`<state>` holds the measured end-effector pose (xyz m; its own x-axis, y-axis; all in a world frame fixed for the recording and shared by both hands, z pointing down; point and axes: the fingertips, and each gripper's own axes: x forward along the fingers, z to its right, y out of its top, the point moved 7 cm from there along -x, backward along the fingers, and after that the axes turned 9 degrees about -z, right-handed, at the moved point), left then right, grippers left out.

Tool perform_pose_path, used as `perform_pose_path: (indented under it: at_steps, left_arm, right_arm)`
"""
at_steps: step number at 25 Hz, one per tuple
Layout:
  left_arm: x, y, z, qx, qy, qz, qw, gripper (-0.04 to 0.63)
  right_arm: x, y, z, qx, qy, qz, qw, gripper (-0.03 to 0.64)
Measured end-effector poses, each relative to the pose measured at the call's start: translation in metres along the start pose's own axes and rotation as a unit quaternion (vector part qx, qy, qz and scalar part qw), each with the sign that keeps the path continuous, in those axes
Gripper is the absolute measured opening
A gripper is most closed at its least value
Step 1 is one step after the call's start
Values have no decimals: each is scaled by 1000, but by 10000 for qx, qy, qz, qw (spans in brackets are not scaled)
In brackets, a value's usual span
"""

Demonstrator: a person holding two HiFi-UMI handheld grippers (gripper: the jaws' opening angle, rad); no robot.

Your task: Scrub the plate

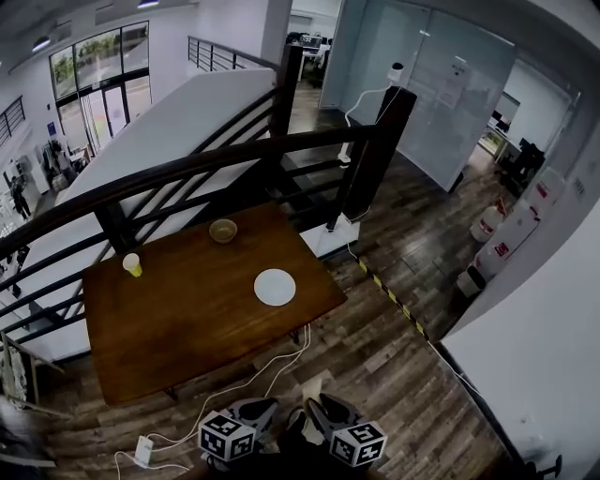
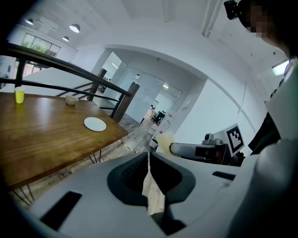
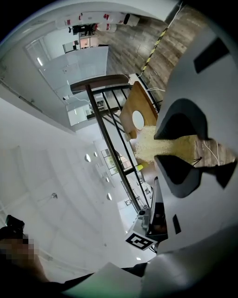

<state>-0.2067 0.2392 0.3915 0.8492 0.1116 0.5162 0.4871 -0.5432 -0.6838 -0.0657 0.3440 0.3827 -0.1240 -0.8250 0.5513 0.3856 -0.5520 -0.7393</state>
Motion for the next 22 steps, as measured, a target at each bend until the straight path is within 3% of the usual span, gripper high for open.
perform_pose_path:
  at_steps: [13, 22]
  left_arm:
    - [101, 109, -5, 42, 282, 251, 9993, 26]
    - [124, 129, -36, -304, 740, 126, 9967, 26]
  right_arm:
    - [24, 97, 117, -104, 275, 81, 9995, 114]
    - [63, 112, 158, 253, 473, -126, 9985, 114]
